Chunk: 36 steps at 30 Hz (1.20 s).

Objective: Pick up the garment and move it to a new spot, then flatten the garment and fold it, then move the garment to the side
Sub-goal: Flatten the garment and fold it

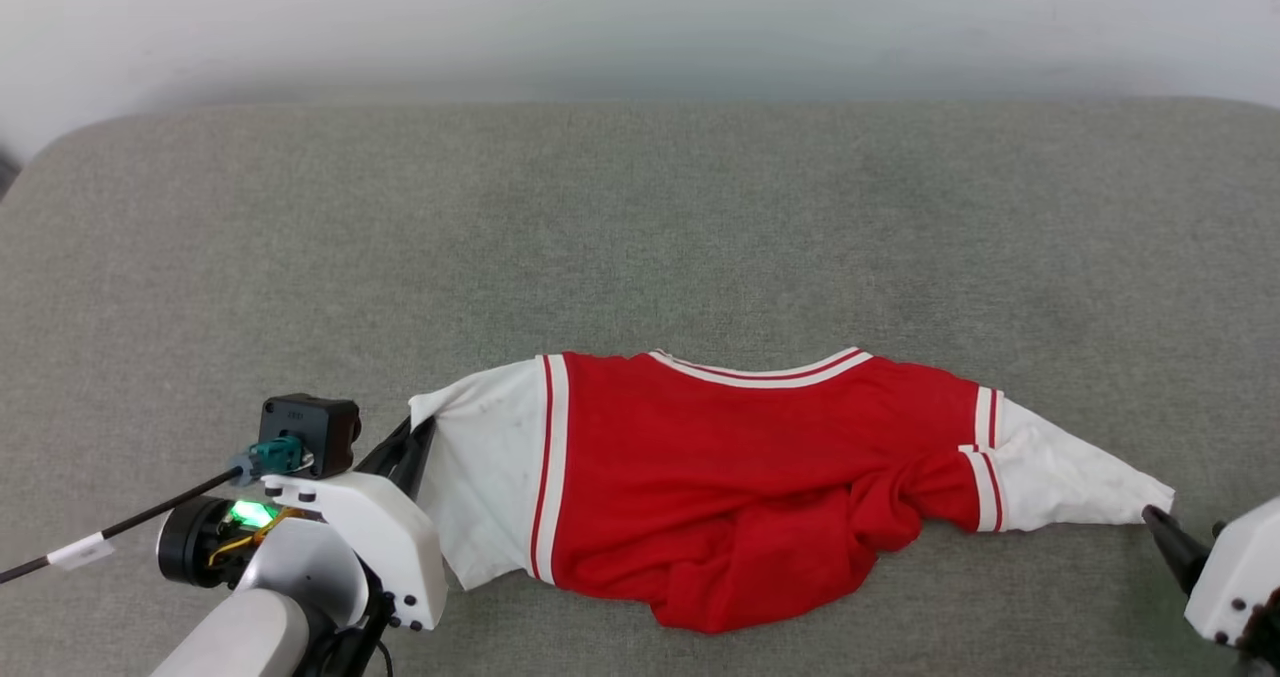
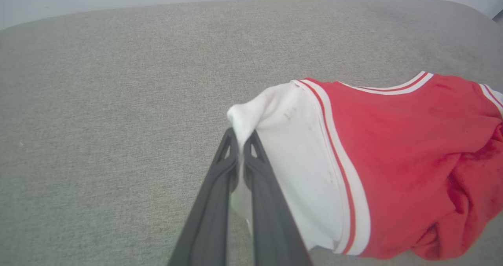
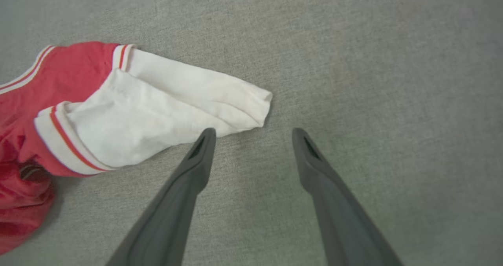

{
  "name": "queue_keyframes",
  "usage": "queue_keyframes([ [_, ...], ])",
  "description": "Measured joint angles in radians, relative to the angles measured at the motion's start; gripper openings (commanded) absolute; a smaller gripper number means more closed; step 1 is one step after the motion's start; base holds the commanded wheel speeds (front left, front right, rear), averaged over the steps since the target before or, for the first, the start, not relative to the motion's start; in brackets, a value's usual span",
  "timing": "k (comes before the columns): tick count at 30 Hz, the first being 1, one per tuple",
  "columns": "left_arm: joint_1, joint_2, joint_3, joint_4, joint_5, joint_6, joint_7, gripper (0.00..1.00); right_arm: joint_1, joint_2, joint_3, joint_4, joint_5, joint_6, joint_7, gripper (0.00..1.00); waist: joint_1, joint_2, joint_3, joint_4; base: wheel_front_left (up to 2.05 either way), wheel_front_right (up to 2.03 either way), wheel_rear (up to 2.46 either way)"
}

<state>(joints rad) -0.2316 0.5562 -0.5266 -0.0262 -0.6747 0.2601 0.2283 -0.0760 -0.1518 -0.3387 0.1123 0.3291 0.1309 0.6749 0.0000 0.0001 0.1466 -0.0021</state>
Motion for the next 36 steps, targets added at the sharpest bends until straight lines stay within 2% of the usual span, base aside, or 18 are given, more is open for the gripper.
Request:
queue_keyframes([
  [4, -0.010, 0.002, -0.005, -0.039, 0.012, 0.007, 0.005, 0.00, -0.065, -0.030, 0.013, 0.041, 0.008, 0.000, 0.078, 1.00, 0.0000, 0.0000, 0.028, 0.006, 0.00, 0.00, 0.00],
  [14, -0.057, 0.002, -0.012, -0.071, 0.029, 0.008, 0.011, 0.00, -0.212, -0.069, 0.031, 0.229, 0.043, 0.000, 0.158, 1.00, 0.0000, 0.0000, 0.116, 0.026, 0.00, 0.00, 0.00],
  [15, -0.057, 0.002, -0.012, -0.069, 0.029, 0.008, 0.011, 0.00, -0.218, -0.074, 0.033, 0.242, 0.052, 0.000, 0.167, 0.55, 0.0000, -0.0001, 0.119, 0.028, 0.00, 0.00, 0.00],
  [16, -0.057, 0.002, -0.012, -0.067, 0.029, 0.008, 0.011, 0.00, -0.226, -0.076, 0.036, 0.252, 0.061, 0.000, 0.172, 0.15, 0.0000, 0.0000, 0.121, 0.029, 0.00, 0.00, 0.00],
  [17, -0.057, 0.003, -0.012, -0.066, 0.028, 0.007, 0.011, 0.00, -0.229, -0.079, 0.042, 0.259, 0.061, 0.000, 0.172, 0.00, 0.0000, -0.0001, 0.121, 0.029, 0.00, 0.00, 0.00],
  [25, -0.053, 0.016, -0.003, -0.052, 0.019, 0.004, 0.004, 0.00, -0.242, -0.094, 0.083, 0.282, 0.076, 0.000, 0.140, 0.00, 0.0000, -0.0001, 0.085, 0.012, 0.00, 0.00, 0.00],
  [31, -0.076, 0.029, 0.034, -0.033, 0.024, 0.005, -0.043, 0.00, -0.282, -0.150, 0.121, 0.214, 0.047, 0.000, 0.044, 0.00, 0.0001, 0.0000, 0.040, -0.003, 0.00, 0.00, 0.00],
  [36, -0.170, 0.028, 0.071, 0.024, 0.018, -0.026, -0.076, 0.00, -0.356, -0.176, 0.156, 0.164, -0.004, 0.000, -0.007, 0.00, 0.0000, 0.0000, 0.007, -0.015, 0.00, 0.00, 0.00],
])
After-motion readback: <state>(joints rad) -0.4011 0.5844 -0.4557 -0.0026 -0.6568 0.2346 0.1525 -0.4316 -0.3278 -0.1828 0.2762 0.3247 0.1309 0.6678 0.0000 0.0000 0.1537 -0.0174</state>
